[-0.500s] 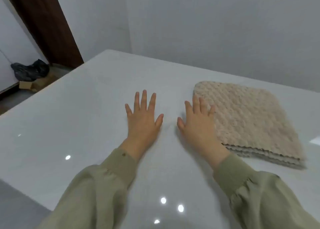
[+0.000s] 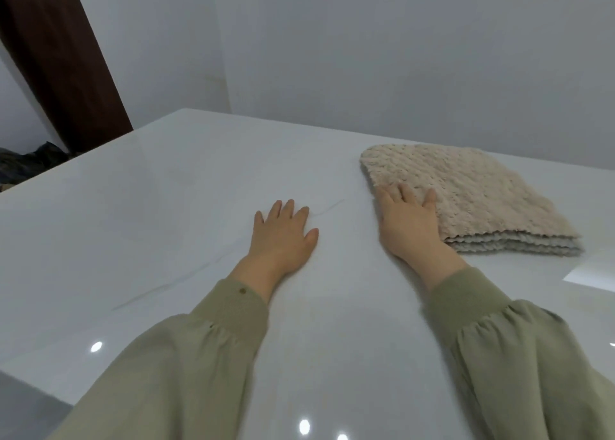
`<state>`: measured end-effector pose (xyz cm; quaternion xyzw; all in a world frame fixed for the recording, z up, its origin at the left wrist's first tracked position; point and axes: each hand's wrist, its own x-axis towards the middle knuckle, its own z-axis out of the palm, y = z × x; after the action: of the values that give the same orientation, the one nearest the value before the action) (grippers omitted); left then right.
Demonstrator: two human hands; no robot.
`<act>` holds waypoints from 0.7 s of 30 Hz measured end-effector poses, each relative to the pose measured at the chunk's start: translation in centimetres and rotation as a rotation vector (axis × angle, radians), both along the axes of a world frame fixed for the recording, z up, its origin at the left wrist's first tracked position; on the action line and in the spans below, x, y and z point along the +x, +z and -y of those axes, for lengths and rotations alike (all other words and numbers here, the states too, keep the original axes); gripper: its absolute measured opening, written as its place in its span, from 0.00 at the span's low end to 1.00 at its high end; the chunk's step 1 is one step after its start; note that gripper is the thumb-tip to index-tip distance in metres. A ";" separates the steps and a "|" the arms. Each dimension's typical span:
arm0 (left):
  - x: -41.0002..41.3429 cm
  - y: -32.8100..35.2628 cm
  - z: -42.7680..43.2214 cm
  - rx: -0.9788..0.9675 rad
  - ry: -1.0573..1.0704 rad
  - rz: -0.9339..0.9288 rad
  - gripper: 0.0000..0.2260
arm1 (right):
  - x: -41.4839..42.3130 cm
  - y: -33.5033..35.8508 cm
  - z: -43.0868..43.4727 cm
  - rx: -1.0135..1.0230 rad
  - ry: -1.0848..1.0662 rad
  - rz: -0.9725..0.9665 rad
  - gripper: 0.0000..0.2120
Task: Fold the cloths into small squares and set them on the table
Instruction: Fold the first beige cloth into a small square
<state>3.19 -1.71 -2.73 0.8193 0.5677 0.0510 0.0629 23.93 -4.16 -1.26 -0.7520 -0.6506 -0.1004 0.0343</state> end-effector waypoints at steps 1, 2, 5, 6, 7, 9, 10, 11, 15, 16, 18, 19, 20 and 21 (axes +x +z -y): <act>0.4 0.0 -0.2 -0.002 -0.002 -0.001 0.25 | 0.8 0.2 -0.2 -0.005 -0.033 -0.002 0.29; 0.8 -0.1 -0.3 -0.003 -0.011 -0.005 0.26 | 1.5 0.2 -0.5 0.006 -0.057 -0.007 0.29; 1.9 -0.1 -0.7 -0.007 -0.039 0.006 0.26 | 2.7 -0.2 -1.1 0.147 -0.112 -0.074 0.25; 2.0 -0.1 -0.9 -0.009 -0.046 0.008 0.26 | 2.8 -0.2 -1.2 0.220 -0.134 -0.093 0.24; 2.0 0.0 -1.0 -0.010 -0.053 0.012 0.26 | 2.8 -0.2 -1.3 0.286 -0.159 -0.104 0.22; 1.8 0.0 -1.1 -0.010 -0.065 0.027 0.26 | 2.8 -0.1 -1.2 0.366 -0.192 -0.118 0.17; 1.7 0.0 -1.0 -0.009 -0.069 0.037 0.25 | 2.8 0.0 -1.2 0.398 -0.196 -0.130 0.14; 1.6 0.1 -1.0 -0.007 -0.071 0.047 0.25 | 2.9 0.0 -1.2 0.416 -0.200 -0.160 0.11; 1.6 0.1 -1.1 0.006 -0.062 0.090 0.25 | 3.5 -0.1 -1.4 0.467 -0.242 -0.352 0.18; 1.6 0.1 -1.1 0.006 -0.059 0.109 0.24 | 3.6 -0.1 -1.4 0.480 -0.272 -0.397 0.18; 1.5 0.1 -1.1 0.007 -0.052 0.194 0.22 | 3.5 0.3 -1.2 0.501 -0.306 -0.448 0.17; 1.4 0.2 -1.0 0.016 -0.048 0.281 0.21 | 3.2 0.6 -1.1 0.509 -0.297 -0.434 0.17; 1.3 0.3 -1.0 0.030 -0.037 0.406 0.19 | 2.9 1.0 -1.0 0.536 -0.269 -0.370 0.17; 1.1 0.4 -0.8 0.048 -0.012 0.558 0.17 | 2.5 1.4 -0.9 0.590 -0.230 -0.277 0.17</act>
<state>4.25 -0.91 -2.31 0.7781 0.5223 0.2877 0.1974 26.40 -3.21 0.12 -0.7845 -0.4937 -0.1846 0.3268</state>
